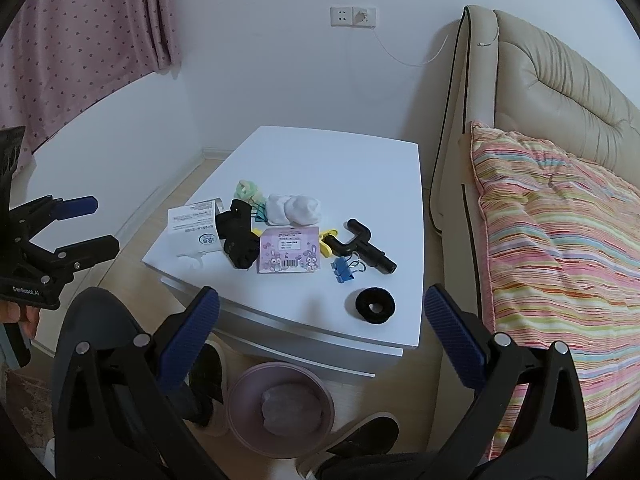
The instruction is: Collect trash
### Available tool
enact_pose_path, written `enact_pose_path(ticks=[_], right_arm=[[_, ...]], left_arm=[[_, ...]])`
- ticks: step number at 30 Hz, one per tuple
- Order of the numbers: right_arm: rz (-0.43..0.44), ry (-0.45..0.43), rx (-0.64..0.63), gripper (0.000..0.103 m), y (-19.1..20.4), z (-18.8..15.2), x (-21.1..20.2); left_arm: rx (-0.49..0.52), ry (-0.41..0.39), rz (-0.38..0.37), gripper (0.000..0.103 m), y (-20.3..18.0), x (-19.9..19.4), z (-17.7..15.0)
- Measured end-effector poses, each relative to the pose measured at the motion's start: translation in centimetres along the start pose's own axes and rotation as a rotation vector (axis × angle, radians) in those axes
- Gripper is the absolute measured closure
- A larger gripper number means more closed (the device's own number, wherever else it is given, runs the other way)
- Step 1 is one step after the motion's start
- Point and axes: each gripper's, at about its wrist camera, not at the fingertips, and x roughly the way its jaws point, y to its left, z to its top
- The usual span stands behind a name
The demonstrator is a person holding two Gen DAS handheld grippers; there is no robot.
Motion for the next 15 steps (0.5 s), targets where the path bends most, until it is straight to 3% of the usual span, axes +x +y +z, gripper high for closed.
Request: enact_pose_path(ticks=[15], right_arm=[[0.012, 0.005, -0.008, 0.003, 0.25, 0.12, 0.27]], left_arm=[[-0.011, 0.004, 0.014, 0.005, 0.06, 0.12, 0.18]])
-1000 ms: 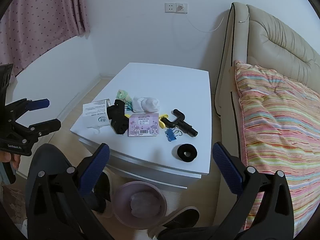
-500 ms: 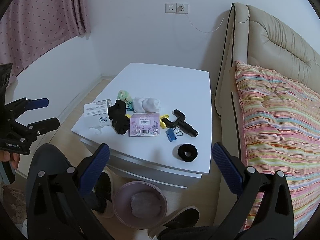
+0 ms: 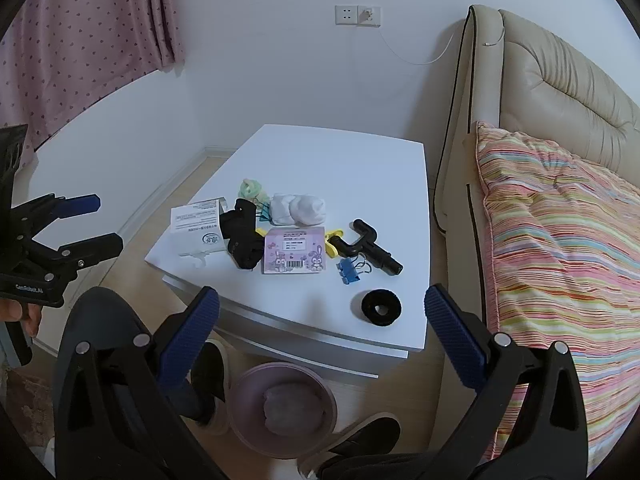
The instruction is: Collect trash
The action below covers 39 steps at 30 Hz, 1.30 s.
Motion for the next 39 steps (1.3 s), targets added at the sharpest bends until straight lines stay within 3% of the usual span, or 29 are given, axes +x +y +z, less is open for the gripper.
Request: enact_pose_path(ticks=[24, 39], right_arm=[[-0.01, 0.036, 0.016, 0.003, -1.7, -0.7, 0.6], [-0.019, 0.22, -0.029, 0.003, -5.4, 0.2, 7.4]], left_arm=[[-0.015, 0.008, -0.005, 0.005, -0.1, 0.5, -0.2], [-0.013, 0.01, -0.018, 0.005, -0.1, 1.2, 0.2]])
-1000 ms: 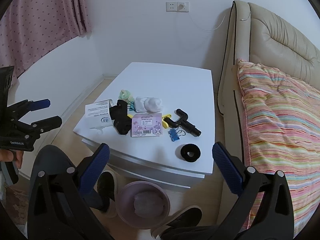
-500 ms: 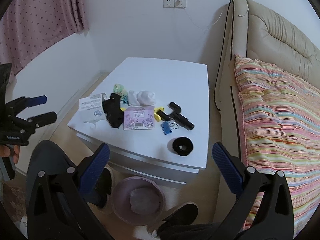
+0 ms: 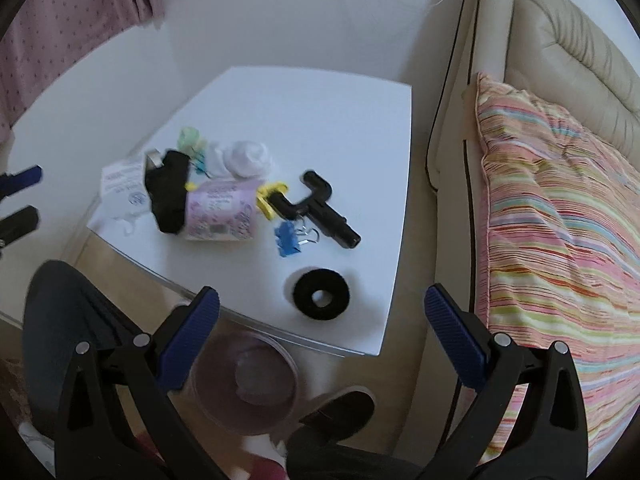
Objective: Collect trash
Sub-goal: 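Reach the right gripper to the black sponge ring and close on it, then lift the black ring with the right gripper while the left gripper grasps the white paper box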
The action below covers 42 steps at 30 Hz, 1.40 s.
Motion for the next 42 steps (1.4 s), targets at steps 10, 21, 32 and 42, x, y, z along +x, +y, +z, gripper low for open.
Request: enact_pose_path(ticks=[10, 21, 32, 42], right_arm=[[0.044, 0.092, -0.054, 0.005, -0.6, 0.3, 3.4], [0.066, 0.128, -0.066, 0.036, -0.6, -0.1, 4.7], [0.054, 0.109, -0.066, 0.07, -0.5, -0.1, 4.2], [0.107, 0.048, -0.034, 0.072, 0.6, 0.0, 2.0]], left_arm=[[-0.013, 0.029, 0.005, 0.005, 0.5, 0.8, -0.5], [-0.027, 0.045, 0.003, 0.005, 1.1, 1.3, -1.0], [-0.03, 0.049, 0.002, 0.005, 1.1, 1.4, -1.1], [-0.031, 0.061, -0.005, 0.005, 0.8, 2.0, -0.8]])
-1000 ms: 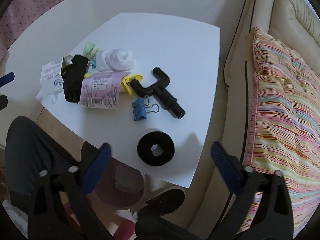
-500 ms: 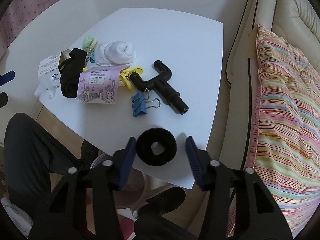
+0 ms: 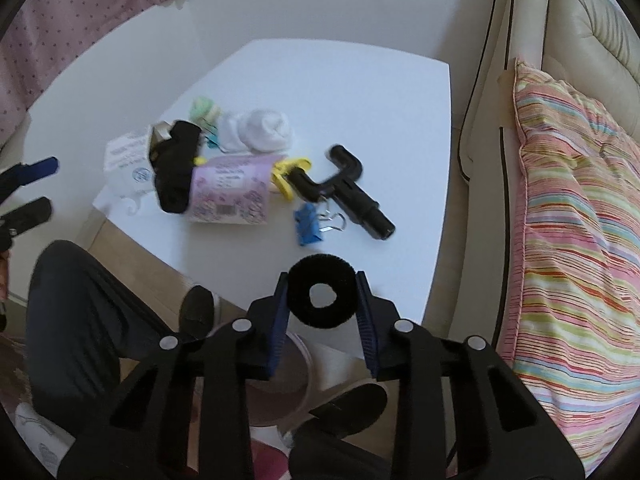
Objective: Collect trash
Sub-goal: 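Lift the black ring with the right gripper while the left gripper grasps the white paper box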
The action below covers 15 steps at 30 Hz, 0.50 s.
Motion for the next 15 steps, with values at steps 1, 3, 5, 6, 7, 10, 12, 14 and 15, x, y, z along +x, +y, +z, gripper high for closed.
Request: enact_pose_path(ticks=[1, 3, 5, 6, 7, 10, 12, 14, 15], right_arm=[[0.005, -0.005, 0.0, 0.072, 0.2, 0.0, -0.2], [0.017, -0.018, -0.003, 0.072, 0.7, 0.1, -0.6], [0.025, -0.023, -0.006, 0.072, 1.1, 0.1, -0.8], [0.027, -0.024, -0.008, 0.072, 1.3, 0.1, -0.9], [0.029, -0.025, -0.009, 0.072, 1.4, 0.0, -0.9], [0.034, -0.028, -0.01, 0.072, 1.7, -0.1, -1.1], [0.038, -0.03, -0.01, 0.072, 1.8, -0.1, -1.2], [0.038, -0.031, -0.011, 0.072, 1.6, -0.2, -1.2], [0.038, -0.032, -0.012, 0.072, 1.7, -0.1, -1.3]], left_arm=[[-0.001, 0.003, -0.003, 0.005, 0.0, 0.2, 0.1], [-0.01, 0.008, -0.017, 0.005, 0.1, 0.6, 0.4], [-0.026, 0.018, -0.034, 0.005, 0.3, 1.1, 0.7], [-0.033, 0.022, -0.043, 0.005, 0.4, 1.4, 0.8], [-0.044, 0.028, -0.055, 0.005, 0.6, 1.8, 1.0], [-0.075, 0.038, -0.087, 0.005, 1.1, 2.7, 1.3], [-0.096, 0.044, -0.108, 0.005, 1.5, 3.3, 1.4], [-0.125, 0.052, -0.141, 0.006, 2.1, 4.0, 1.4], [-0.139, 0.055, -0.153, 0.006, 2.3, 4.4, 1.4]])
